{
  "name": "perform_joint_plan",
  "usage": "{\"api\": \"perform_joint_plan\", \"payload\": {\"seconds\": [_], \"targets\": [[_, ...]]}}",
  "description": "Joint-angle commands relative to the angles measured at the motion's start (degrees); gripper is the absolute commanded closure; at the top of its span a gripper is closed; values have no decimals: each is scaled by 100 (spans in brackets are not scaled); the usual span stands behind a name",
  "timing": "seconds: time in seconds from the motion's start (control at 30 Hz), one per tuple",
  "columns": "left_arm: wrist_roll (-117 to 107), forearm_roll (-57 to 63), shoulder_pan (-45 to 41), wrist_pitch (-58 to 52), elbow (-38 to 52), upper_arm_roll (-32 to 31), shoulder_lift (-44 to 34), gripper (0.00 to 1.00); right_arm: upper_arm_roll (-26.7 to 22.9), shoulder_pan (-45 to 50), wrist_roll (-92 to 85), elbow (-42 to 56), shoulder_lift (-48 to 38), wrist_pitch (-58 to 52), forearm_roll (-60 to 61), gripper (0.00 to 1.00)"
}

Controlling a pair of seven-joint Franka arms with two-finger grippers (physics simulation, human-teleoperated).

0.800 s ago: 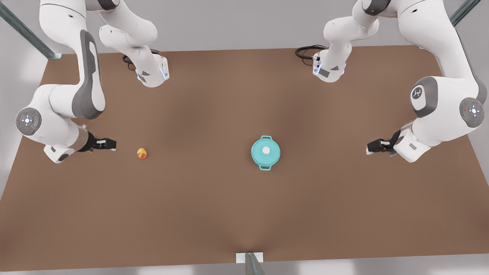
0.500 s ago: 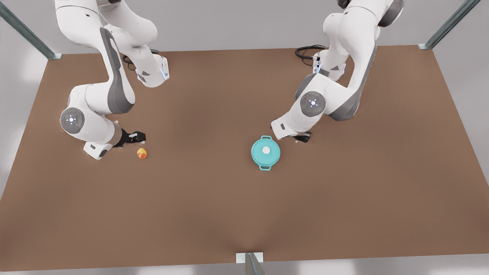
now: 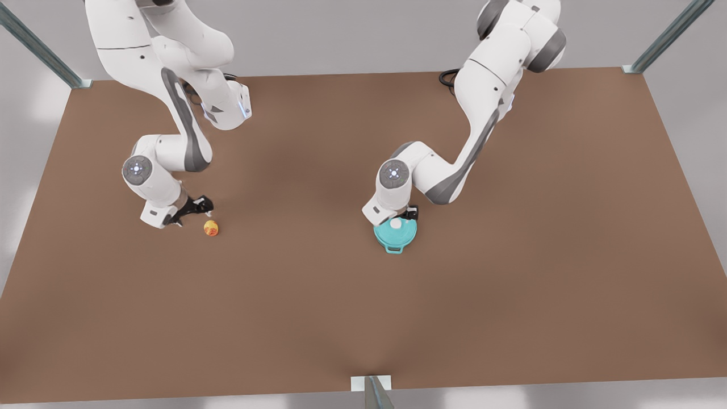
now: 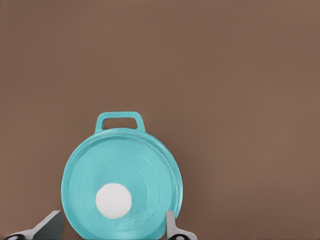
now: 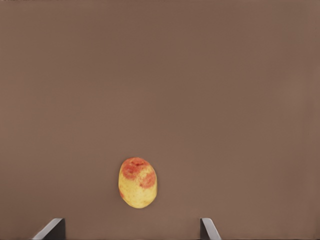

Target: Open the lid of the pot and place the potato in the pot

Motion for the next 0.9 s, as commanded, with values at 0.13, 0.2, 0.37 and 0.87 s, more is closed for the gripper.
{"api": "perform_joint_plan", "payload": {"seconds": [0.13, 0.2, 0.37, 0.87], "targets": [[-2342, 216, -12, 667, -192, 8, 80, 0, 25, 139, -2105, -63, 276, 1112, 191, 0], [-2333, 225, -4, 720, -192, 8, 142, 0, 34, 315, -2114, -54, 435, 1112, 403, 0], [-2298, 365, 5, 852, -254, 8, 230, 0, 43, 386, -2175, -27, 672, 1235, 403, 0], [-2306, 479, 32, 1072, -412, 25, 283, 5, 43, 342, -1771, -80, 1199, 1191, 965, 0]]}}
